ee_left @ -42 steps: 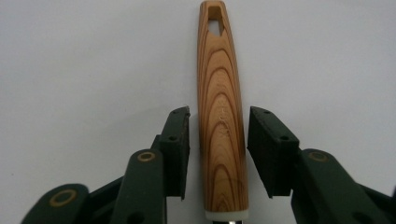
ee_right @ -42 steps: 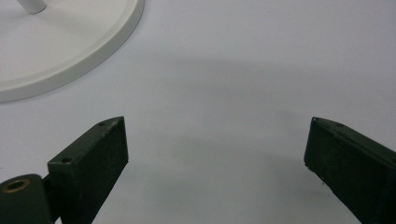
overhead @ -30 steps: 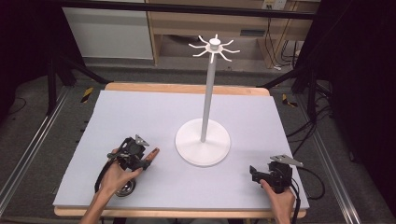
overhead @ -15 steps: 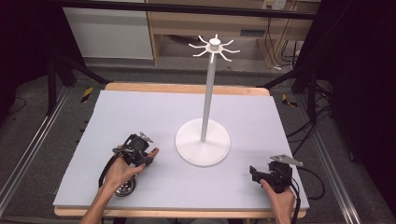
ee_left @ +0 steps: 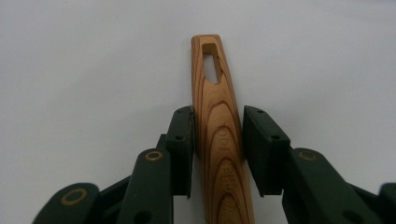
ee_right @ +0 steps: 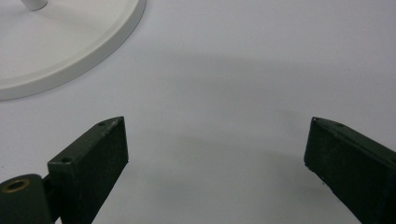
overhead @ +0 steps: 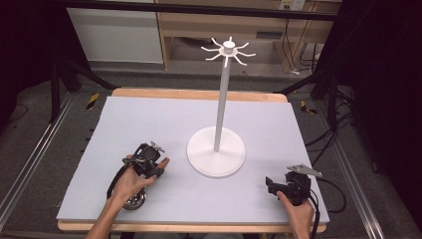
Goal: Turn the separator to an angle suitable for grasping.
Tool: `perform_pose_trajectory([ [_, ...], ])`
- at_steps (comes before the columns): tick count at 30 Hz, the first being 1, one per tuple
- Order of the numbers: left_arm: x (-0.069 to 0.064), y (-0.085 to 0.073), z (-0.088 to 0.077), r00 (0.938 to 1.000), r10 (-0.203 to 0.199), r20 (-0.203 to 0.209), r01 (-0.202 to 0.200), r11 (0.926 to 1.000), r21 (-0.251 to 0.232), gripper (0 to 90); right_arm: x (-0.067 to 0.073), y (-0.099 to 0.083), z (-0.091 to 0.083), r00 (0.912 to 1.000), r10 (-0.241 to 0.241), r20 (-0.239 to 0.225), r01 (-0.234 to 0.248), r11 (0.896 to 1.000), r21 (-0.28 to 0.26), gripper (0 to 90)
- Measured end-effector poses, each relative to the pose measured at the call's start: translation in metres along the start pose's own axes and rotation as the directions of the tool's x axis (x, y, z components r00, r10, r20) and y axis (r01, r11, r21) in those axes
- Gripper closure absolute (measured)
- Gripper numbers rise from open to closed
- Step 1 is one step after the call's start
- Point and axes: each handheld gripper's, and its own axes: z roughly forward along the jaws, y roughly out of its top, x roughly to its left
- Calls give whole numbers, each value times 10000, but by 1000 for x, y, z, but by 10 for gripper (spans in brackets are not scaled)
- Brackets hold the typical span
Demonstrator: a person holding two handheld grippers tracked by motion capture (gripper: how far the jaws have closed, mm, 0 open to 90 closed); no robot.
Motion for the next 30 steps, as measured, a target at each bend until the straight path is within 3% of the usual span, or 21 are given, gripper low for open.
perform_pose_trajectory([
  [17, 0, 2, -1, 9996, -271, 17, 271, 9996, 99, 676, -1, 1, 0, 10000, -9, -12, 9, 10000, 2, 66],
  [25, 3, -2, -16, 9989, -457, 68, 460, 9965, -704, 677, -1, 1, 0, 10000, 18, 11, -18, 10000, -23, 67],
  [30, 3, -6, -33, 9987, -498, 51, 500, 9897, -1339, 678, -1, 0, 0, 10000, 31, -17, -31, 10000, 25, 66],
])
